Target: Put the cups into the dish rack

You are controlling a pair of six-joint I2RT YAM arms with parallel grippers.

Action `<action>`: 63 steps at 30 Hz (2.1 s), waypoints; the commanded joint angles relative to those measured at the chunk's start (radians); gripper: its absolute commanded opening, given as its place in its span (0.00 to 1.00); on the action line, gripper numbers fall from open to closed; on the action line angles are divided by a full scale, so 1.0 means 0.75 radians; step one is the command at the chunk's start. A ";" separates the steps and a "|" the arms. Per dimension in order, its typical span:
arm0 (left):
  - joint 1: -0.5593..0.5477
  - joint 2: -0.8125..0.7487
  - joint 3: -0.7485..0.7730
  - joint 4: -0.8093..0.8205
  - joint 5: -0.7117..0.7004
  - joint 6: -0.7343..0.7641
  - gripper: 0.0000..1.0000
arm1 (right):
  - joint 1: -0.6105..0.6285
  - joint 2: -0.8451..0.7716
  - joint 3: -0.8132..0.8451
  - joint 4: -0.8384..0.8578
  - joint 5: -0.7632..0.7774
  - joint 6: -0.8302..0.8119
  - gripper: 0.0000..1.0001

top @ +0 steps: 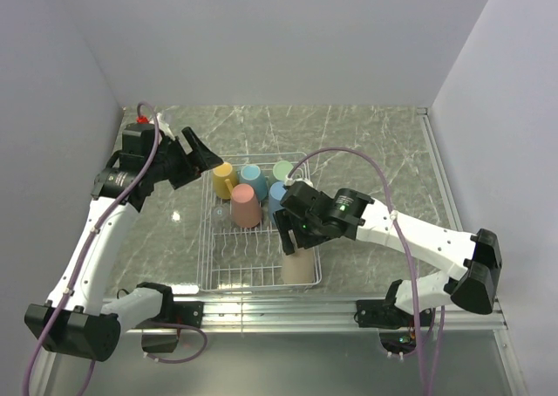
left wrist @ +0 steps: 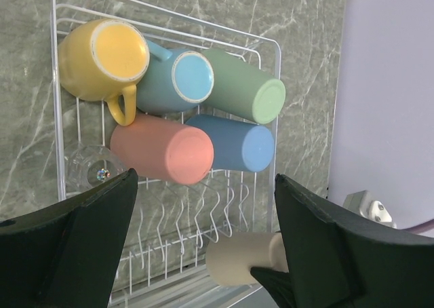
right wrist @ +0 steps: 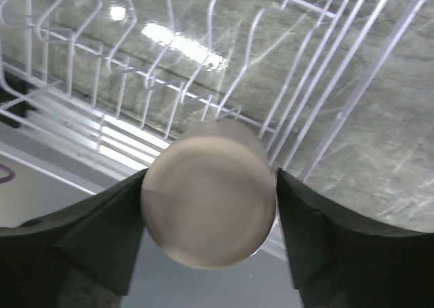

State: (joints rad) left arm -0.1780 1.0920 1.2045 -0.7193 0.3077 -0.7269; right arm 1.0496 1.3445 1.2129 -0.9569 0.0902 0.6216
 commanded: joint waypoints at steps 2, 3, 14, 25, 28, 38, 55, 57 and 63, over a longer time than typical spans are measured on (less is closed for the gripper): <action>0.004 -0.045 0.012 0.051 -0.011 -0.013 0.87 | 0.000 0.017 0.042 -0.105 0.101 -0.021 0.95; 0.004 -0.047 0.010 0.053 -0.011 -0.013 0.87 | 0.002 0.015 0.042 -0.107 0.103 -0.019 0.98; 0.004 -0.069 -0.002 0.045 -0.009 -0.015 0.87 | 0.002 -0.021 0.090 -0.133 0.109 -0.005 1.00; 0.006 -0.075 -0.007 0.049 0.005 -0.017 0.87 | 0.002 -0.075 0.256 -0.170 0.050 -0.019 1.00; 0.004 -0.082 -0.011 0.051 0.007 -0.017 0.87 | 0.010 -0.097 0.254 -0.160 0.039 -0.009 1.00; 0.004 -0.082 -0.009 0.049 0.013 -0.011 0.87 | 0.012 -0.093 0.293 -0.141 0.099 0.016 0.77; 0.004 -0.108 0.004 0.000 0.005 0.010 0.87 | -0.156 0.005 0.244 -0.084 0.068 0.036 0.01; 0.004 -0.114 0.010 -0.008 -0.007 0.018 0.87 | -0.152 -0.003 0.215 -0.070 0.025 0.044 0.00; 0.004 -0.129 -0.011 -0.017 -0.016 0.026 0.87 | -0.111 -0.068 0.146 -0.043 -0.108 0.079 0.00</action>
State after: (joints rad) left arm -0.1780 1.0210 1.1984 -0.7322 0.3065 -0.7223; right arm 0.9432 1.3407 1.3357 -1.0214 0.0677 0.6617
